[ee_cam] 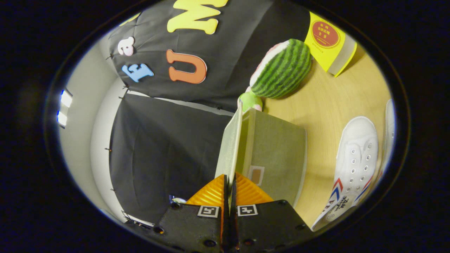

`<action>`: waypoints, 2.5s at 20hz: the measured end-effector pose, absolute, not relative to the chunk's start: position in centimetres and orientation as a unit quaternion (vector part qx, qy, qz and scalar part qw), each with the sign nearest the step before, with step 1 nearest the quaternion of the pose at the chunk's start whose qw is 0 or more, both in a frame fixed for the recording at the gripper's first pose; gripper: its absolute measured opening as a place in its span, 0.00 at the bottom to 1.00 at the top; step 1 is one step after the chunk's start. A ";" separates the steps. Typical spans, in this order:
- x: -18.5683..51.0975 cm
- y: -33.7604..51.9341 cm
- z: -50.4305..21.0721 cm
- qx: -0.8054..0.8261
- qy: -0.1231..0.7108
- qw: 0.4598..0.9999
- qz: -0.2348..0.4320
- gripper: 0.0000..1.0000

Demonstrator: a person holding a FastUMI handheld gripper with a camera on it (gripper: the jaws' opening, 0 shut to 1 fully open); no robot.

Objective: Open the storage box then place both shoes into the box .Put the left shoe in first, then the right shoe, with the right side of both shoes facing outward in a uniform manner.

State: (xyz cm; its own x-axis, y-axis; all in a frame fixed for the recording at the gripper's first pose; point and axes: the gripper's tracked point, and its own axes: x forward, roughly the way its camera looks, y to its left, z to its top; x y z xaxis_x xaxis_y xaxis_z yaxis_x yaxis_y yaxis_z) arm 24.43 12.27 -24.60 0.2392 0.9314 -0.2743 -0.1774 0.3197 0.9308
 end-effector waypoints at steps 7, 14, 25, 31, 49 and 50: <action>22.7 16.5 -19.5 0.374 0.444 0.704 0.408 0.06; 22.6 22.3 -15.8 0.327 0.424 0.760 0.368 0.06; 18.8 34.5 -12.7 0.291 0.367 0.805 0.363 0.19; 15.4 35.5 -16.0 0.151 0.380 0.833 0.372 1.00; 18.9 12.8 -26.4 0.006 0.423 0.878 0.221 1.00; 19.1 11.2 -27.0 -0.001 0.427 0.880 0.208 1.00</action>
State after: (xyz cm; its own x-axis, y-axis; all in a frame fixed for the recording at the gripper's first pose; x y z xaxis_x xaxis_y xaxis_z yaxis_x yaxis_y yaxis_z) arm 19.11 11.20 -27.04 0.5491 0.3656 -0.7516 -0.3665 0.9135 0.1765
